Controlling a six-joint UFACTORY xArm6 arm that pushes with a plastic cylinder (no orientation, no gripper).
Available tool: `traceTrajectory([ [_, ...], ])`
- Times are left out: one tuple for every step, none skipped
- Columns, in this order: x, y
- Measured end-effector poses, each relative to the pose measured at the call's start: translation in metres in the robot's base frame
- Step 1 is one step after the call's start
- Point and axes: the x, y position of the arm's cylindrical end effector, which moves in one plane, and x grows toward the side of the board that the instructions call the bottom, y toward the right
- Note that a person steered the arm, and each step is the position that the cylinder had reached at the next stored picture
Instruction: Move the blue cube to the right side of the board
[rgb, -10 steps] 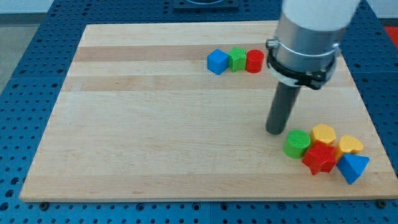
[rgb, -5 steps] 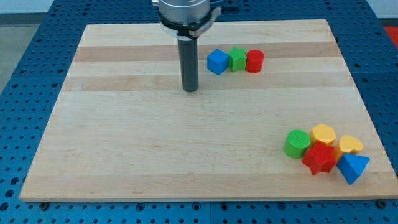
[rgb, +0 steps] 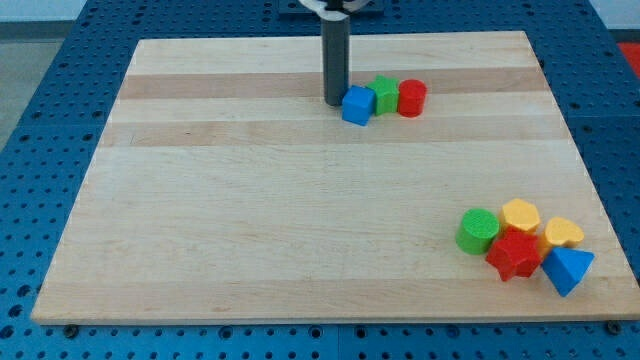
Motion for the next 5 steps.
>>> traceTrajectory([
  [0.001, 0.014],
  [0.014, 0.017],
  [0.036, 0.018],
  [0.058, 0.022],
  [0.079, 0.031],
])
